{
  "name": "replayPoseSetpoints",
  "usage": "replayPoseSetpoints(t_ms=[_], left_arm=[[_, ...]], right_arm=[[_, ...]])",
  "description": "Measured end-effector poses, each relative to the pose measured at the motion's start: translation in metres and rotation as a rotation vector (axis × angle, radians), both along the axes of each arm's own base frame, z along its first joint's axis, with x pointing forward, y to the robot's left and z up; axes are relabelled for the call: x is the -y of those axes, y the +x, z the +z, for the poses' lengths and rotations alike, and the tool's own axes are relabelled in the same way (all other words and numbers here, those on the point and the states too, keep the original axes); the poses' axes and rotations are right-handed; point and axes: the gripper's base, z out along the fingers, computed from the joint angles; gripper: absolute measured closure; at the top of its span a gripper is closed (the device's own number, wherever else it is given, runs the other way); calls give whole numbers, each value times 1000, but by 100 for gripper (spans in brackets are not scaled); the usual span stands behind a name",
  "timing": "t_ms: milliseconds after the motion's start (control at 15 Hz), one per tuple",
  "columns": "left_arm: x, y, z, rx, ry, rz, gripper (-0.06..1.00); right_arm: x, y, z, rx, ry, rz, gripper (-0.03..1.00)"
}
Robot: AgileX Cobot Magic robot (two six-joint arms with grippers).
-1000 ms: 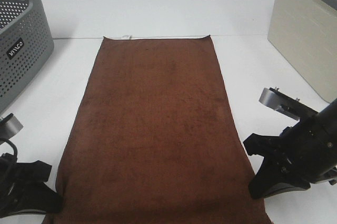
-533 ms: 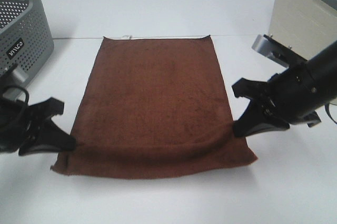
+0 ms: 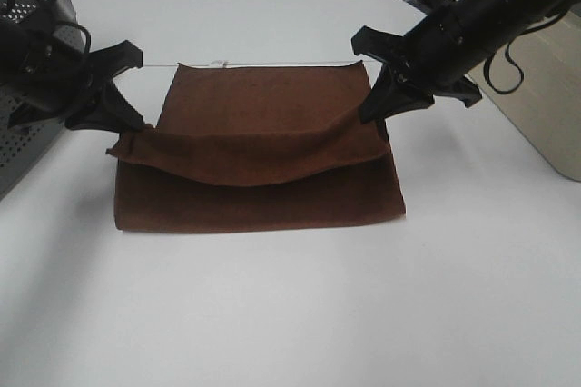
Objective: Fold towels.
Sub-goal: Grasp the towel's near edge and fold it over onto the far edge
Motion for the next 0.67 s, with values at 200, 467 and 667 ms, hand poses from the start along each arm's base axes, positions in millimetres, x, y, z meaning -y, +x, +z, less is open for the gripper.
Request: replayPoseSetpoints(t_ms=[200, 467, 667], left_arm=[[6, 46, 0, 68, -1, 6, 94], [10, 98, -3, 181, 3, 44, 94], [10, 131, -3, 283, 11, 88, 94]], right_arm=[[-5, 47, 9, 63, -57, -7, 97], [5, 100, 17, 162, -83, -50, 97], [14, 129, 11, 213, -79, -72, 97]])
